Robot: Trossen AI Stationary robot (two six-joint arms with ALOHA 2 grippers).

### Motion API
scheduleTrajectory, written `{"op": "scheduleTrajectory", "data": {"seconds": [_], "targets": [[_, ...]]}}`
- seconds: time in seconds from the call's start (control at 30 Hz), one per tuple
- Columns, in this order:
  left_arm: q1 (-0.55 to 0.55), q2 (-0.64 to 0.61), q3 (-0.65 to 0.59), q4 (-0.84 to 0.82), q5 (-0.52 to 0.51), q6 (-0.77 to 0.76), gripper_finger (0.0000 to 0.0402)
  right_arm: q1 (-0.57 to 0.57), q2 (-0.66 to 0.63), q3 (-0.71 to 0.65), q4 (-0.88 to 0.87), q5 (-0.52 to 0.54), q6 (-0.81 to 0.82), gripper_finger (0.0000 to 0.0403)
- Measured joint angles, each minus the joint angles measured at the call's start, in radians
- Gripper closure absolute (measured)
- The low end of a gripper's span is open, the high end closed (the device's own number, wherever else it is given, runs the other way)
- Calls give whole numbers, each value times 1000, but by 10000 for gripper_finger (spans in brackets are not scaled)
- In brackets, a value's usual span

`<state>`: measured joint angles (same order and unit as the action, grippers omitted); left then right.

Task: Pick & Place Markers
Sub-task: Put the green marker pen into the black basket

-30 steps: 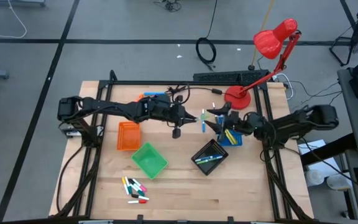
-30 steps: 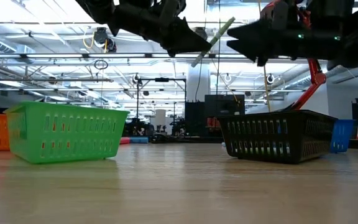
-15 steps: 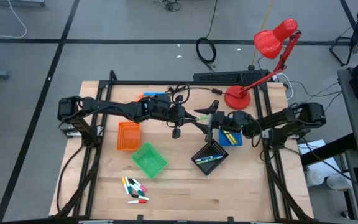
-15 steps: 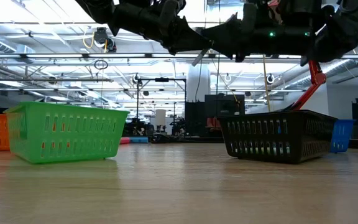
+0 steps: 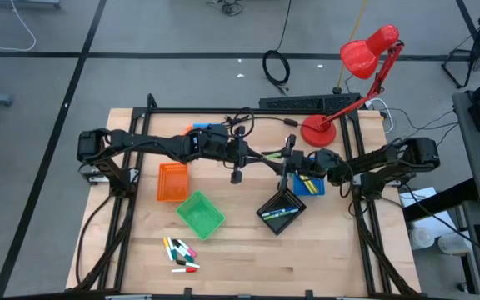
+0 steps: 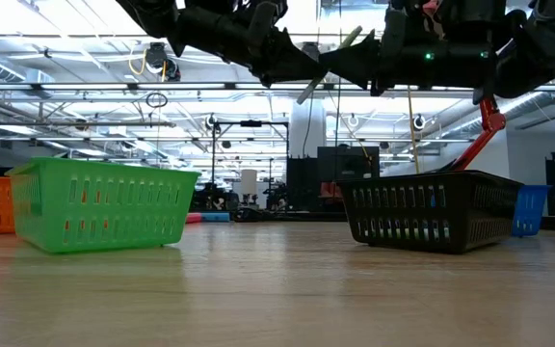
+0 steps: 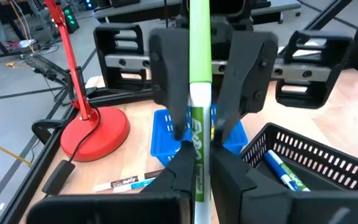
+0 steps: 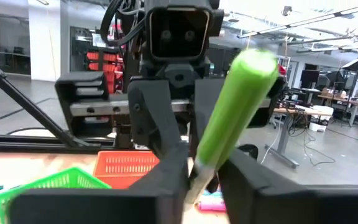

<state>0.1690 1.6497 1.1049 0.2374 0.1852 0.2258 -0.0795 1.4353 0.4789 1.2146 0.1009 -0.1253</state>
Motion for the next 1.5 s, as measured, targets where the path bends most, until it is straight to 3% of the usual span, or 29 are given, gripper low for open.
{"op": "scheduleTrajectory", "data": {"seconds": [0.07,0.33,0.63,0.9,1.07,1.3,1.5], "targets": [[0,0,0,0,2,5,366,0,0,0,-2,-4,0,376],[-6,-1,1,0,1,-70,327,3,-61,-1,-71,-29,-11,376],[-19,-1,1,7,-1,-143,326,6,-169,-1,-357,-47,85,376],[-20,-1,1,7,-2,-108,326,32,-223,-5,-552,-489,243,371],[-21,-1,1,1,-2,-108,326,76,-258,-48,-642,-551,310,372],[-20,-1,1,0,-2,-124,325,113,-271,-140,-605,-550,409,342],[-20,-1,1,0,-3,-126,325,114,-271,-202,-421,-545,453,291]]}}
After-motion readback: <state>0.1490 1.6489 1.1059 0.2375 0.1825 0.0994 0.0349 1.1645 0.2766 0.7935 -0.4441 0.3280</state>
